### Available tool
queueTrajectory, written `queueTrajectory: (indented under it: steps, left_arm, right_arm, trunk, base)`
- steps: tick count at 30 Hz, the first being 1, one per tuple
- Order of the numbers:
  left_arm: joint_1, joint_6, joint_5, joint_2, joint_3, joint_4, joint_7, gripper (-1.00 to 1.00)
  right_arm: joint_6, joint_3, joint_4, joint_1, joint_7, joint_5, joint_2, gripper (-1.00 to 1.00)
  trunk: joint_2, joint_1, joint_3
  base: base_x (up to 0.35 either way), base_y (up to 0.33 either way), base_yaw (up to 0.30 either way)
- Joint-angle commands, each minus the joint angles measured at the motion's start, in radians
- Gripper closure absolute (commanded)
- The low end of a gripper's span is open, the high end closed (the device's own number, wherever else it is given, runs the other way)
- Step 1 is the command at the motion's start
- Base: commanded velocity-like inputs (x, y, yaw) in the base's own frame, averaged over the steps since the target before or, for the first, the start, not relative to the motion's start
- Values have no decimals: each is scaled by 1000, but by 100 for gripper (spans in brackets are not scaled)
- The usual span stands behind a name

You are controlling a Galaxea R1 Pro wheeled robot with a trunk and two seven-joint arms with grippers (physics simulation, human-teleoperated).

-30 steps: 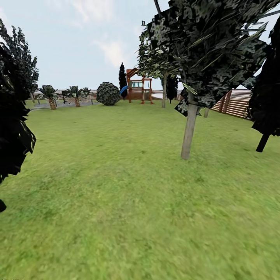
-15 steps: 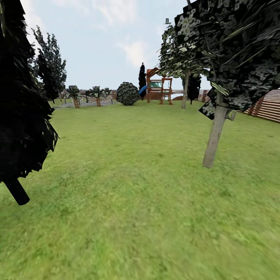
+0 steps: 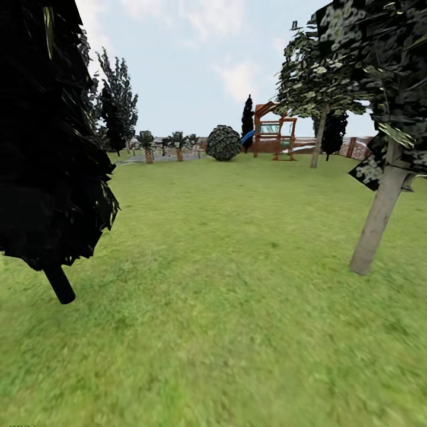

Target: Take the three Easter eggs out of the wicker basket on the lawn in the garden, then place them on the lawn next to a single tree (choose any tree) so that all three eggs are next to the same tree and none are left in the basket.

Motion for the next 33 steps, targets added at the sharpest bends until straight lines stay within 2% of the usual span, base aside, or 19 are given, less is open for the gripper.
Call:
queueTrajectory:
  steps: [1, 12, 20, 33]
  left_arm:
    - [0, -1, -1, 0, -1, -2, -1, -100]
    - [0, -1, -1, 0, -2, -2, -1, -100]
    - [0, -1, -1, 0, -2, -2, -1, -100]
    - [0, 1, -1, 0, -1, -2, -1, -100]
  right_arm:
    - [0, 1, 0, 0, 1, 2, 0, -100]
    - [0, 1, 6, 0, 6, 1, -2, -100]
    - [0, -1, 9, 0, 10, 0, -2, -100]
    - [0, 1, 9, 0, 9, 0, -2, -100]
  trunk:
    - [0, 1, -1]
    - [0, 1, -1]
    - [0, 1, -1]
    - [0, 1, -1]
  base:
    - [340, 0, 299]
    - [340, 0, 61]
    - [340, 0, -227]
    - [340, 0, -19]
